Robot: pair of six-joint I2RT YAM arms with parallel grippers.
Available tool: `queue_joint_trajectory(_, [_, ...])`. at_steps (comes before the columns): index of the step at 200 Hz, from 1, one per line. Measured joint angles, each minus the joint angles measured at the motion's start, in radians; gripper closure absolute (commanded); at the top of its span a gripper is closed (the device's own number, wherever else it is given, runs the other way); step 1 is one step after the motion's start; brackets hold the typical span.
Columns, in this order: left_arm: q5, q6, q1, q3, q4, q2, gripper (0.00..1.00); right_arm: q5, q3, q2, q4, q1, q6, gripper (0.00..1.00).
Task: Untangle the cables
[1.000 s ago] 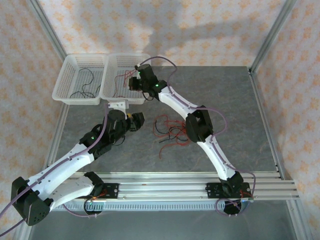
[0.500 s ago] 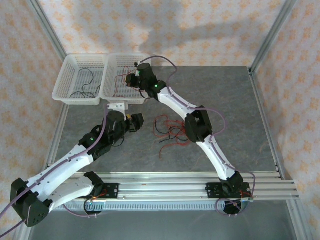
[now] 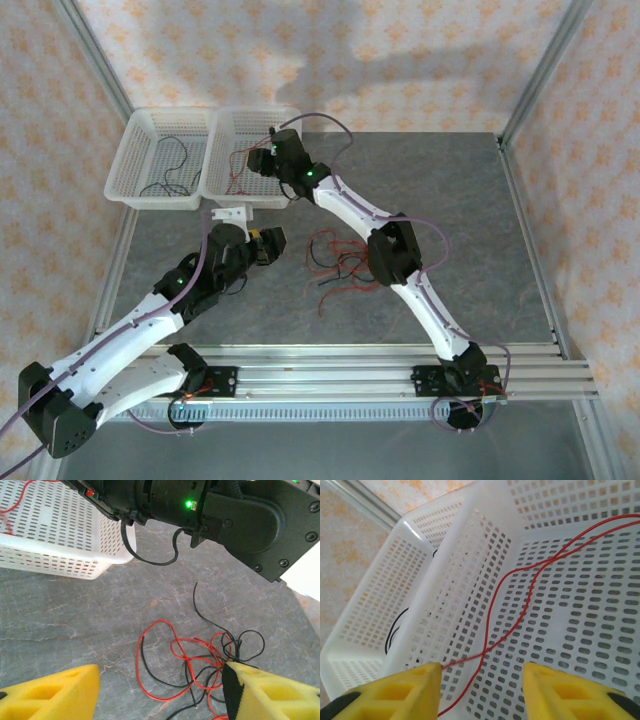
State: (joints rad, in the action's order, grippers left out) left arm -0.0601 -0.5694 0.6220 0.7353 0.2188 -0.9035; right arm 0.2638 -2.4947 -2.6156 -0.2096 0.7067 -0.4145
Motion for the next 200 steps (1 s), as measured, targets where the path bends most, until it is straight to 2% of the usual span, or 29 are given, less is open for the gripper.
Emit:
queue_joint_trajectory(54, [0.001,-0.006,0.000,0.000,0.000,0.000,0.33,-0.188,-0.010,0.035,-0.185,0.018,0.089,0.46])
queue_joint_trajectory(88, [0.021,-0.006,0.000,0.001,0.000,-0.027,0.34,-0.327,0.093,0.172,-0.301,0.019,0.132,0.44])
queue_joint_trajectory(137, [0.058,-0.027,0.049,0.010,0.002,-0.143,0.36,-0.483,0.569,0.585,-0.295,0.016,0.150,0.45])
queue_joint_trajectory(200, [0.121,-0.123,0.193,0.053,-0.069,-0.422,0.47,-0.537,1.263,1.125,-0.184,-0.063,0.119,0.50])
